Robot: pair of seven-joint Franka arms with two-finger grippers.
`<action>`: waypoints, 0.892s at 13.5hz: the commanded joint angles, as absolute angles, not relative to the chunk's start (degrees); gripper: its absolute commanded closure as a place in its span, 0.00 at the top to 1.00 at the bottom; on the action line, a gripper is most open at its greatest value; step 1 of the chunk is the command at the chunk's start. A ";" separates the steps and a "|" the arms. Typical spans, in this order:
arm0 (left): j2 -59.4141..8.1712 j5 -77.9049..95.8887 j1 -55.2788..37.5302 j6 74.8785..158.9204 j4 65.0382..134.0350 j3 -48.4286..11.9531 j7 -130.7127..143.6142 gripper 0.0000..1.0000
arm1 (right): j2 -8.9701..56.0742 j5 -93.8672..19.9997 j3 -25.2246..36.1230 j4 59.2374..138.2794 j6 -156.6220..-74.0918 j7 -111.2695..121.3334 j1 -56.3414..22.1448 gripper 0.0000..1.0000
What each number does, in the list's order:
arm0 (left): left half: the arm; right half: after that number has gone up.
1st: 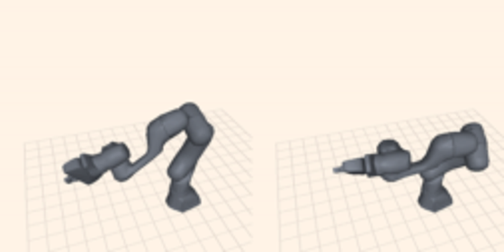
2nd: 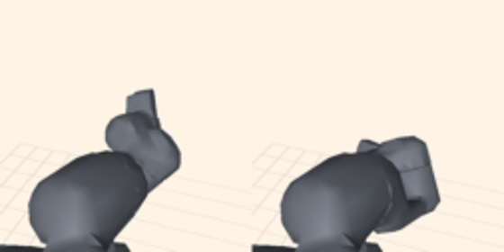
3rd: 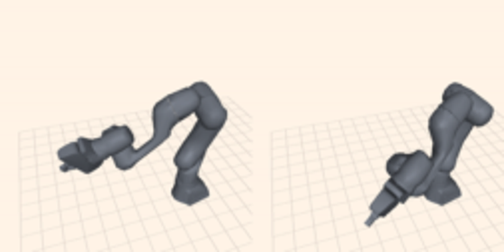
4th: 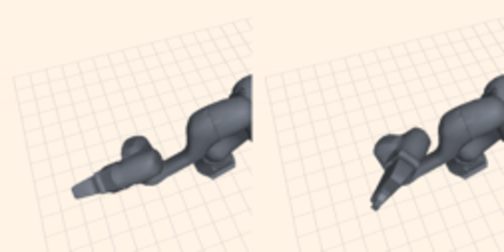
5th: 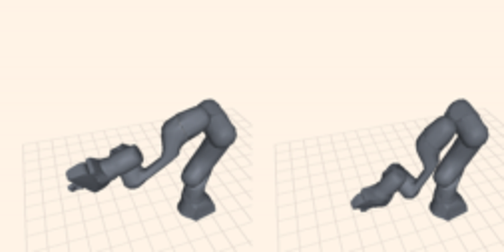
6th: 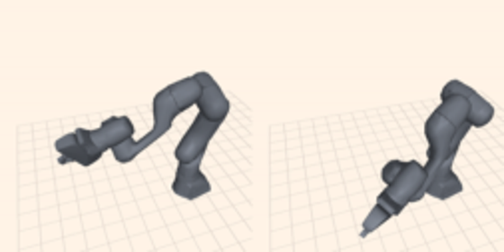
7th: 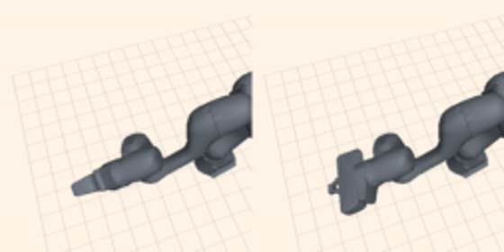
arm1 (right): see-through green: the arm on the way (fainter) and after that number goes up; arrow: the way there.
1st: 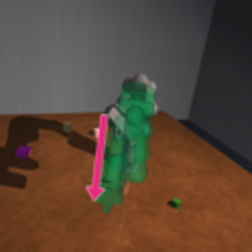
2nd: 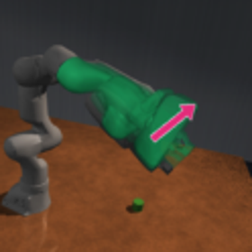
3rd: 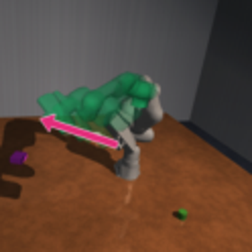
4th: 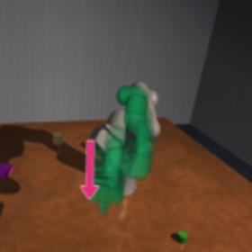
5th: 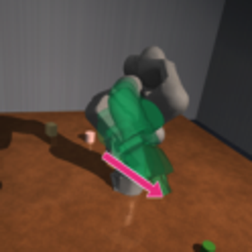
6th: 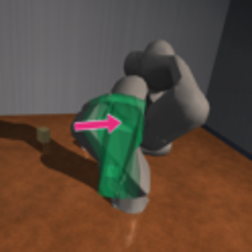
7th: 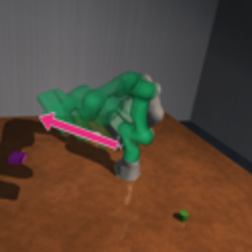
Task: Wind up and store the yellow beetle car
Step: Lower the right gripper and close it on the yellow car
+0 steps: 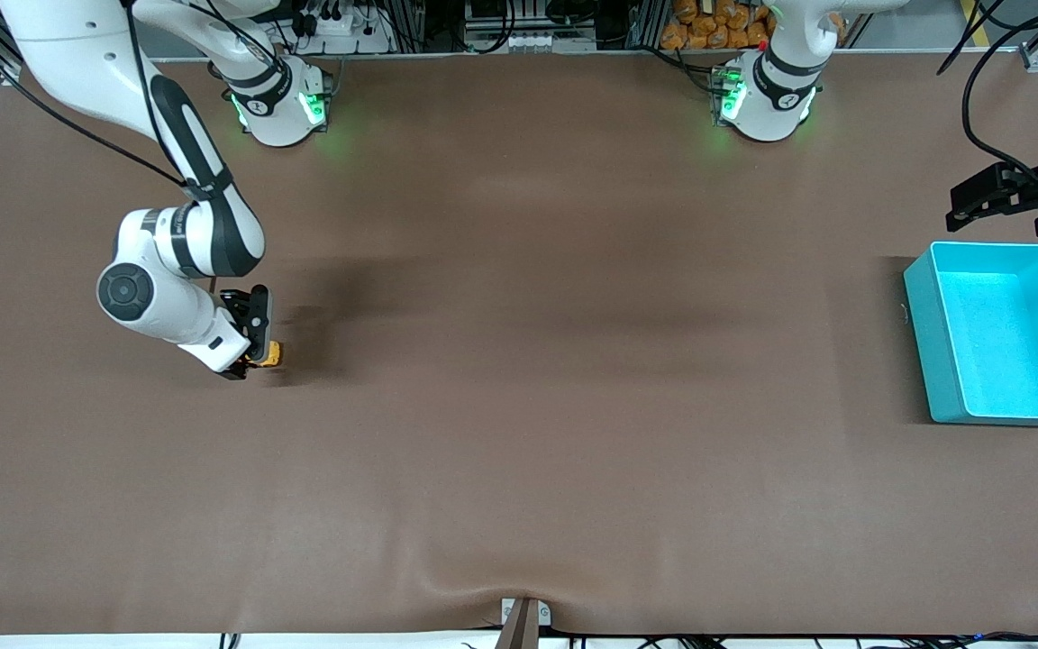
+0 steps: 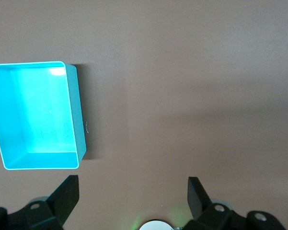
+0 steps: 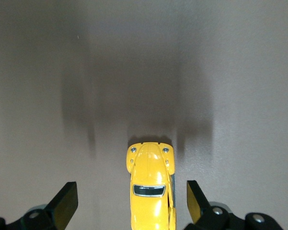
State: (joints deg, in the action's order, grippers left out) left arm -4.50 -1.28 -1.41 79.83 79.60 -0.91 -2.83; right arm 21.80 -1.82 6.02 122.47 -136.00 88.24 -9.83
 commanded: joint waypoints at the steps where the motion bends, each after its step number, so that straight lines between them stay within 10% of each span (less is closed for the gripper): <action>1: -3.52 -2.20 -1.49 79.45 79.98 -0.97 -2.81 1.00 | 21.62 -2.64 6.15 122.08 -135.97 90.00 -8.70 1.00; 12: -3.51 -2.11 -1.84 79.45 79.80 -1.14 -2.64 1.00 | 23.90 -2.64 6.15 122.17 -140.26 90.00 -7.21 0.94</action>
State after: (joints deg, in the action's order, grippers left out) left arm -4.49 -1.28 -1.50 79.83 79.60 -1.00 -2.83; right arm 22.88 -1.83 6.54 122.20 -138.83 88.54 -7.94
